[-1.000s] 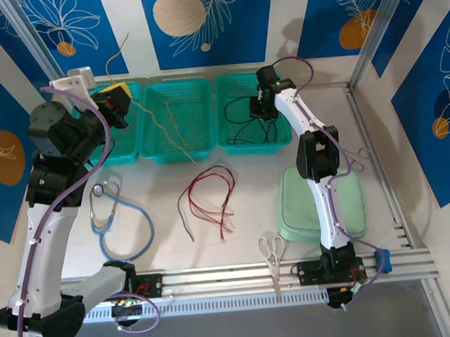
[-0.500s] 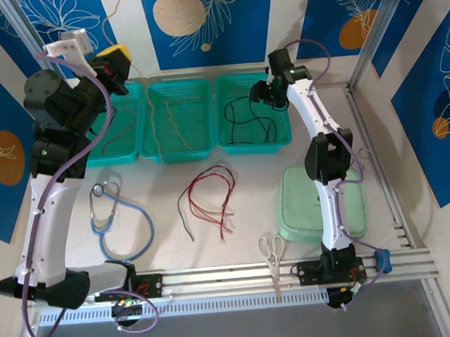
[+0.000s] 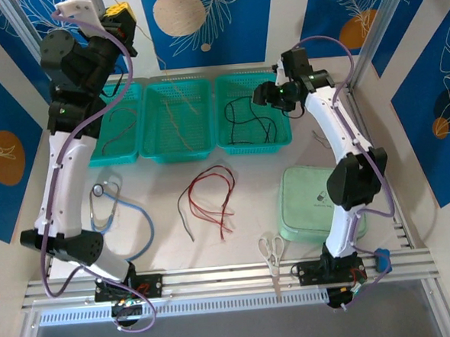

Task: Untangle the cables

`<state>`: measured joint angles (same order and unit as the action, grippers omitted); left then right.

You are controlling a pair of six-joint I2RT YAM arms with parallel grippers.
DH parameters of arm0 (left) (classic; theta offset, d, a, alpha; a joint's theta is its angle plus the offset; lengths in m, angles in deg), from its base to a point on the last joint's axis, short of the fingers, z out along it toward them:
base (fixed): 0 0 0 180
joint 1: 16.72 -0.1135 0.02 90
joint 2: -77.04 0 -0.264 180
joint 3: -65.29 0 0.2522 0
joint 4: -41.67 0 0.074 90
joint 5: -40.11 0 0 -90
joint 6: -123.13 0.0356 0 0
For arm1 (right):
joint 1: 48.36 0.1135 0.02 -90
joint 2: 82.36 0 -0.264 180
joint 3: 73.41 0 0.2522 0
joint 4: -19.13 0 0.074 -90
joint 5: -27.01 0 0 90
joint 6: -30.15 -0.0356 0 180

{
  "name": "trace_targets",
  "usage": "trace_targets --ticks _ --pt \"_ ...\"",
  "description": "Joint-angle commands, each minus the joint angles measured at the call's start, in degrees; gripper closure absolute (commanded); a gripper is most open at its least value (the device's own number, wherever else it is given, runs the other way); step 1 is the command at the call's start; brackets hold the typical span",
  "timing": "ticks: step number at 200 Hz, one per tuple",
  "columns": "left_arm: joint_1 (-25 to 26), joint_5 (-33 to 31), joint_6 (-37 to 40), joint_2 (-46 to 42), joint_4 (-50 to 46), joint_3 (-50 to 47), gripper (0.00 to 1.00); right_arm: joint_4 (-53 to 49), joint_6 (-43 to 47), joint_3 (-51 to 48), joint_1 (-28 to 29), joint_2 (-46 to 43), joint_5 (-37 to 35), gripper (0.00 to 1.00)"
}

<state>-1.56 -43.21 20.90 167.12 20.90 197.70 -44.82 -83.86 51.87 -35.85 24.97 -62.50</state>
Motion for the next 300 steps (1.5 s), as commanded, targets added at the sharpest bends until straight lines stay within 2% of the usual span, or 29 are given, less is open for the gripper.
trace_targets --ticks 1,29,97,126,161,200,245,273,300 --pt "0.4 -2.8 4.6 2.6 2.7 1.5 1.0 1.5 0.6 -2.9 -0.1 -5.2 1.7 0.37" --pt "0.5 -4.9 7.3 5.3 1.2 -0.4 1.0 0.9 1.5 -6.1 -1.1 -9.0 2.0 0.37" --pt "0.5 -10.8 6.8 5.7 2.2 -26.3 1.0 1.5 1.9 -12.4 -0.9 -13.4 3.5 0.38" --pt "0.5 -10.1 4.1 8.2 1.0 -32.6 1.0 1.5 1.9 -13.8 -0.4 -14.3 3.8 0.38" --pt "0.4 -3.9 -1.0 15.0 -7.1 -29.3 1.0 1.2 2.5 -15.1 -0.1 -15.1 3.8 0.38" --pt "0.3 -1.2 -3.9 24.0 -15.6 -22.2 1.0 1.3 2.4 -16.1 -0.2 -16.1 3.9 0.38" --pt "0.3 -1.6 -3.7 34.4 -27.5 -11.3 1.0 0.7 3.2 -16.9 -0.5 -17.0 3.8 0.38" --pt "0.3 -4.8 -4.5 36.8 -28.3 -10.8 1.0 0.5 3.1 -17.1 -0.8 -17.5 3.9 0.38" --pt "0.3 -4.3 -5.0 39.3 -29.3 -9.3 1.0 0.3 3.0 -17.6 -0.7 -17.8 4.2 0.38"
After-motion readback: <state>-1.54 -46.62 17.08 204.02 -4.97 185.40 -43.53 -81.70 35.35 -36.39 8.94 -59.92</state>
